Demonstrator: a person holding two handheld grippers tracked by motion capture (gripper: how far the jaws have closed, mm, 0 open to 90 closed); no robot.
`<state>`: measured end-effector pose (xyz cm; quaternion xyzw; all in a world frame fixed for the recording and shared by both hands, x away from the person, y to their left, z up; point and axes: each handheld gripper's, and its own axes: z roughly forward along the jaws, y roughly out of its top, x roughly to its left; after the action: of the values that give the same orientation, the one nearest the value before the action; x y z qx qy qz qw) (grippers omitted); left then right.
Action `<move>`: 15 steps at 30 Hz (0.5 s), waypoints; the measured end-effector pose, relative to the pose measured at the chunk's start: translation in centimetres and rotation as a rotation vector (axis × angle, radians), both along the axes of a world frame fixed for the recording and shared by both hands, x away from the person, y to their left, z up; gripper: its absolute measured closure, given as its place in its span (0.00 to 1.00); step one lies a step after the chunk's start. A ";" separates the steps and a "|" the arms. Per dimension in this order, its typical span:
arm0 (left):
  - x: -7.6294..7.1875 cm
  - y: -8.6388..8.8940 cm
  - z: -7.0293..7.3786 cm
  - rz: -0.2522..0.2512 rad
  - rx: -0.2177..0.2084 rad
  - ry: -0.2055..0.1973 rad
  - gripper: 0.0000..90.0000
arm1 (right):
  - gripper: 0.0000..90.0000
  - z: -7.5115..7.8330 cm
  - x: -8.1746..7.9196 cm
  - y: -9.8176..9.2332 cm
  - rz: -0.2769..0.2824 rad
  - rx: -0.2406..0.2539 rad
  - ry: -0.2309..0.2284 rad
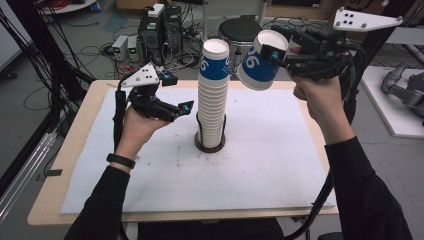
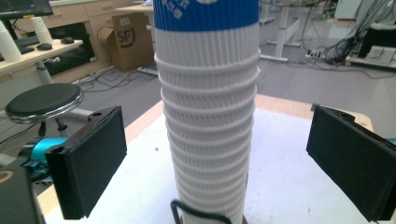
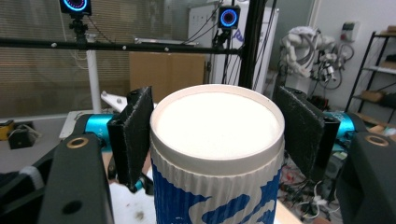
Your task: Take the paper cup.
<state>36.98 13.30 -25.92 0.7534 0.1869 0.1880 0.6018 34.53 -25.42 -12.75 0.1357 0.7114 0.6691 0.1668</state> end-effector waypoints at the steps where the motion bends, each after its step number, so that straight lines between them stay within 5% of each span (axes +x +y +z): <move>1: -0.3 0.0 -0.1 0.002 0.001 0.000 0.06 | 0.35 -0.3 0.0 0.0 0.001 -0.003 0.002; 15: -3.9 0.6 -2.6 -0.021 0.013 -0.005 0.06 | 0.35 -4.7 -0.9 -1.5 0.002 -0.002 0.045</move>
<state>33.06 13.91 -28.54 0.7585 0.1762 0.1848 0.5995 33.64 -26.92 -17.44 0.1498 0.7159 0.6651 0.1504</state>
